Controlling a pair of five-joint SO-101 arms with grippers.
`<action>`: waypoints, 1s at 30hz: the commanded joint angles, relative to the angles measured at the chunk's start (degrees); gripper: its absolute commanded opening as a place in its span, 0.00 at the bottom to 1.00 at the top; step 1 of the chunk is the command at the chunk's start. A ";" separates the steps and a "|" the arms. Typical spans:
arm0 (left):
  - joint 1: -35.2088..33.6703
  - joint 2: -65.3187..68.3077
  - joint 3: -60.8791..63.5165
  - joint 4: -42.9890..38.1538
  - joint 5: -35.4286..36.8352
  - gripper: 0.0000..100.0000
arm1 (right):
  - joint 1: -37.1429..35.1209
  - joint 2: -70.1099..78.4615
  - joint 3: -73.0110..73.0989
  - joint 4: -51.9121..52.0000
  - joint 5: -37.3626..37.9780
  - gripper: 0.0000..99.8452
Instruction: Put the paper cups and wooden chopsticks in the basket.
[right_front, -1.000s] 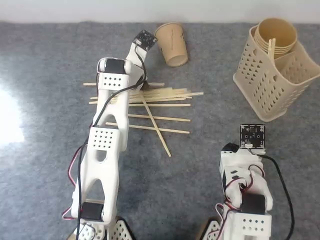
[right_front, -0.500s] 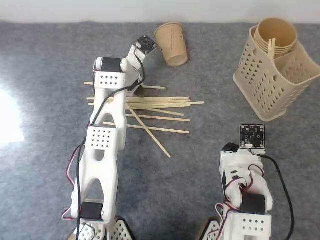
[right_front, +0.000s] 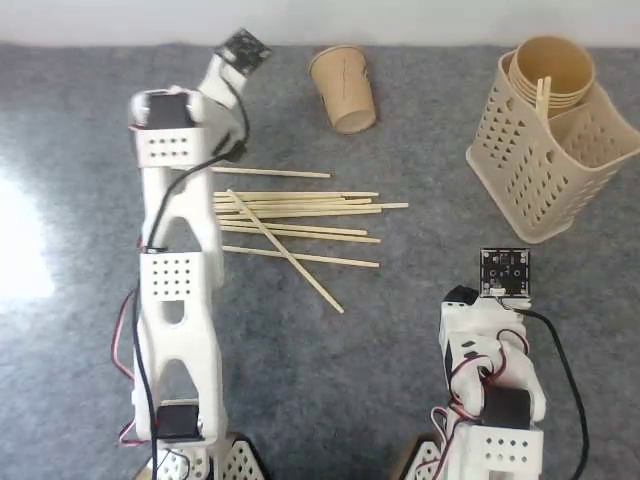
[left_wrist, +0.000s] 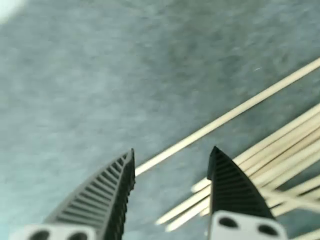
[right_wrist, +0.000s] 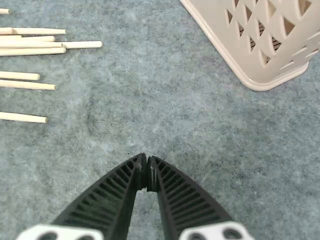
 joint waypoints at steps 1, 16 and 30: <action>-2.46 -8.09 3.56 1.93 -13.89 0.23 | -0.48 -0.92 0.97 0.31 0.88 0.01; 5.80 -40.18 66.42 -6.42 -32.79 0.12 | -0.48 -0.92 0.97 0.04 0.88 0.01; 8.62 -43.87 89.89 -29.19 -30.24 0.22 | -0.40 -0.92 0.97 0.22 0.88 0.01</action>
